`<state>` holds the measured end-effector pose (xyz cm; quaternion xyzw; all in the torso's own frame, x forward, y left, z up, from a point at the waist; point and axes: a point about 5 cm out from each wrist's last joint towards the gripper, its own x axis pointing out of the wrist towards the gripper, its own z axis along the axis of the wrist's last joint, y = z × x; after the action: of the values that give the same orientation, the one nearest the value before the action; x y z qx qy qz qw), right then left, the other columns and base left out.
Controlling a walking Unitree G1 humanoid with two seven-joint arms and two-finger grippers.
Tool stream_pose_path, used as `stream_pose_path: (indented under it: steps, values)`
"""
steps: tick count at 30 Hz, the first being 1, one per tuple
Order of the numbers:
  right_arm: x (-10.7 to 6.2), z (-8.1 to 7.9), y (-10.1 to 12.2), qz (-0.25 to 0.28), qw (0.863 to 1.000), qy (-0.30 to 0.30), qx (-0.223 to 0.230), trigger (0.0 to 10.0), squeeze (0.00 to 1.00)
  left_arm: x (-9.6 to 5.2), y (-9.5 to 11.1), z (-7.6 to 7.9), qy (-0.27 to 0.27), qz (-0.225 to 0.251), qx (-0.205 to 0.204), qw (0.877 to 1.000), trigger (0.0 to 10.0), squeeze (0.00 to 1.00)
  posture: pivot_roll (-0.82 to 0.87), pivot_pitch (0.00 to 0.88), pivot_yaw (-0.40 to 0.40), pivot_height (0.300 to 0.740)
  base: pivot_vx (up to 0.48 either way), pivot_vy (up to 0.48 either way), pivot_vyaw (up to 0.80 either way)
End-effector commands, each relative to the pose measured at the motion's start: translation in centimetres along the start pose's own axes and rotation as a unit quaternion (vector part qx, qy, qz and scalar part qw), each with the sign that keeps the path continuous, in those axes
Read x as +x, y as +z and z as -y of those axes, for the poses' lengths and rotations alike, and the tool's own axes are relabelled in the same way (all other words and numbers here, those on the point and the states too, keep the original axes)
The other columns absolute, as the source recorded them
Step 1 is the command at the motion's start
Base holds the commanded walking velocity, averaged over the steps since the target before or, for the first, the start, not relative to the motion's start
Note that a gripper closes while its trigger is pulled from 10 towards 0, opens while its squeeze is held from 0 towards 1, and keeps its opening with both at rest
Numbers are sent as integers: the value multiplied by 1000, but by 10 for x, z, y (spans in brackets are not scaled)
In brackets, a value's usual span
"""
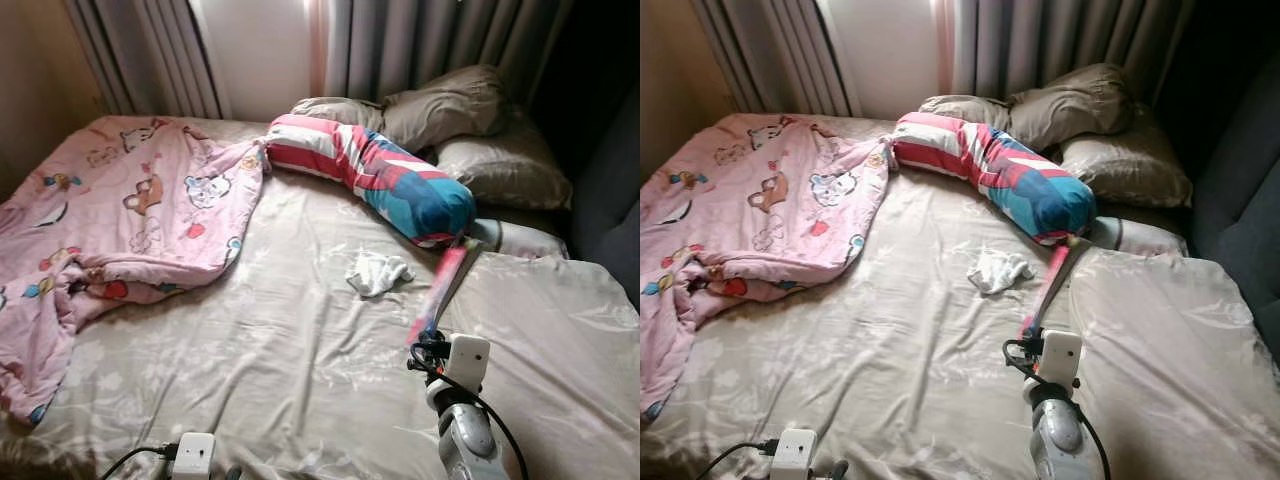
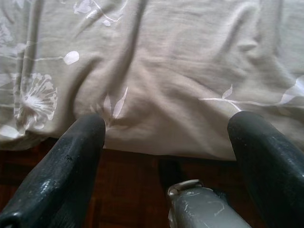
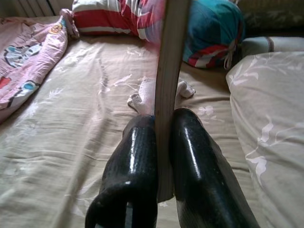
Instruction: Clean up the room
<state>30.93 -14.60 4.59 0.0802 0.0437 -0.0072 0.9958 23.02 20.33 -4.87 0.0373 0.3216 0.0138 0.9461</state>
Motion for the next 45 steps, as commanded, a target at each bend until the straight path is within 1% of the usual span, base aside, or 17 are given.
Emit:
stream_pose_path:
  steps: [1, 10, 26, 34, 45]
  values:
    - [1, 1, 6, 20, 1000, 0, 0, 10000, 0, -2, -8, 0, -2, -17, 9, 1000, 10000, 0, -10, 164, 2, 729, 0, 0, 0]
    - [1, 2, 5, 18, 1000, -3, -1, 10000, 0, -3, -9, 0, -2, -20, 10, 1000, 10000, 0, -10, 164, 2, 729, 0, 0, 0]
    - [2, 2, 0, -11, 1000, -6, -15, 10000, 0, -3, -11, 0, -3, -24, 8, 1000, 10000, 0, -9, 169, 1, 729, 0, 0, 0]
    - [2, 2, -2, -15, 1000, -4, -16, 10000, 0, -4, -12, 0, -3, -26, 9, 1000, 10000, 0, -7, 170, 2, 676, 0, 0, 0]
    - [1, 2, -3, -13, 1000, -6, -14, 10000, 0, -4, -13, 0, -3, -28, 11, 1000, 10000, 0, -7, 170, 3, 676, 0, 0, 0]
